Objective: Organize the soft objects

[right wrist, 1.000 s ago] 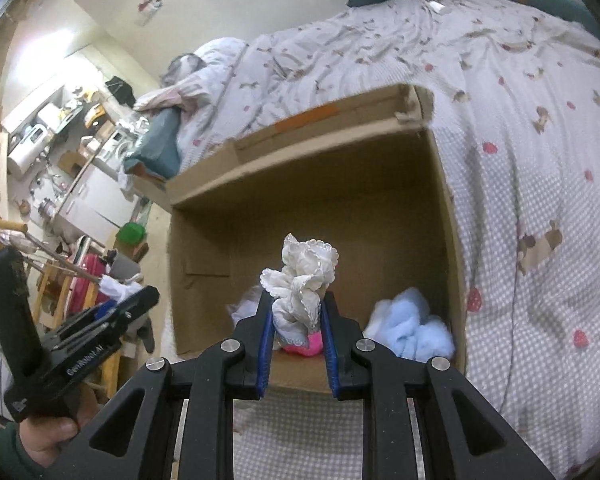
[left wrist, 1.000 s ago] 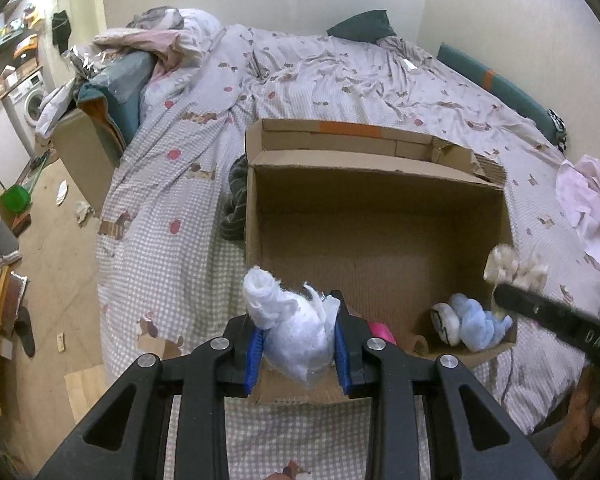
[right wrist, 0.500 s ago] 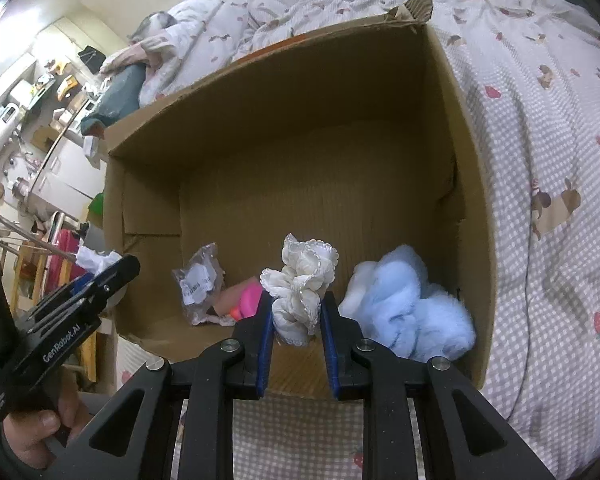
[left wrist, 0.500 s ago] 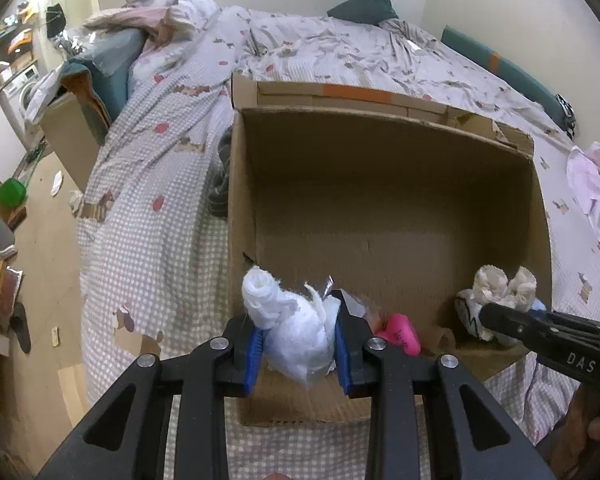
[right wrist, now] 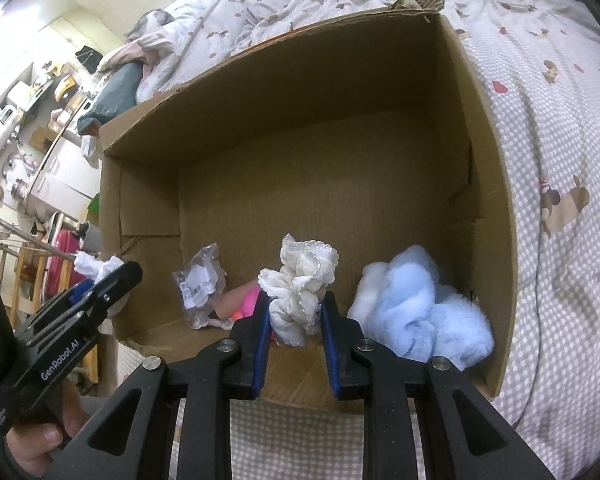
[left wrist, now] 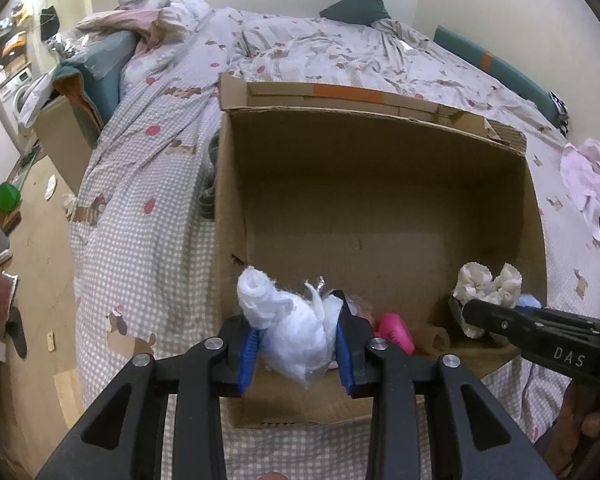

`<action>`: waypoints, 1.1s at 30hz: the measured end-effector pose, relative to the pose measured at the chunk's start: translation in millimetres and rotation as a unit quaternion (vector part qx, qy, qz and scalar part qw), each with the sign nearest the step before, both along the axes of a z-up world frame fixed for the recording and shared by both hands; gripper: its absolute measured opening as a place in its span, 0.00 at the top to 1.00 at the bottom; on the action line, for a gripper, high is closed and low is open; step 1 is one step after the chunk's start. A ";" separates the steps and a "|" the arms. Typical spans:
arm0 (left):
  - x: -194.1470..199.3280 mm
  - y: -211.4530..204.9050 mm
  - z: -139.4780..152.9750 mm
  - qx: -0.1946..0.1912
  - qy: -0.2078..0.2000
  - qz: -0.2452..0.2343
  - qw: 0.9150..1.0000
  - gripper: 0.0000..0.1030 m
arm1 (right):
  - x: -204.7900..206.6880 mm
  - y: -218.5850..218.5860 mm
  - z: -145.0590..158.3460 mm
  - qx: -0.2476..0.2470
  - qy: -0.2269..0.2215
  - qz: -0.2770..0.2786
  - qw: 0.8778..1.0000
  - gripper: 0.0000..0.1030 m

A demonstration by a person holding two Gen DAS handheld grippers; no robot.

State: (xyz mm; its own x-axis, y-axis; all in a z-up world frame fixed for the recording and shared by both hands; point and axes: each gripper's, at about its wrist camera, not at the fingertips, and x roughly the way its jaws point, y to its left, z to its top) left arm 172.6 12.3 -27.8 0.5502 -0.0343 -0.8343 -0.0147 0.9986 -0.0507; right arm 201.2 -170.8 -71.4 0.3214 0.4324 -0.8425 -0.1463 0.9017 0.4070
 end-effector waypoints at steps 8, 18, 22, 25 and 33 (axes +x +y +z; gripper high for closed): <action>0.4 -2.6 -0.8 -0.006 -0.001 -0.006 1.000 0.52 | 0.1 -2.5 0.1 0.010 0.001 -0.004 1.000 0.73; -1.0 -4.7 6.7 -0.013 -0.004 -0.005 1.000 0.23 | -2.7 -16.0 12.3 0.037 -0.019 -0.036 0.998 0.24; -11.0 -2.7 25.5 -0.006 -0.046 0.009 0.999 0.12 | -6.3 -19.8 26.4 0.041 -0.050 -0.046 0.997 0.10; -19.2 -0.9 38.8 0.002 -0.074 0.013 0.997 0.11 | -14.1 -20.9 42.3 0.038 -0.091 -0.049 0.994 0.00; -45.5 10.7 68.3 -0.005 -0.121 0.021 0.992 0.08 | -39.9 -31.5 72.2 0.029 -0.150 -0.069 0.986 0.00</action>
State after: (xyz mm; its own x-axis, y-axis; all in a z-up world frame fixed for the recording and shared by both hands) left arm 127.1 23.1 40.5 0.7350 -0.0148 -0.6779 -0.0431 0.9967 -0.0685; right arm 161.3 -202.3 0.8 0.6122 0.4110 -0.6755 -0.1449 0.8981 0.4152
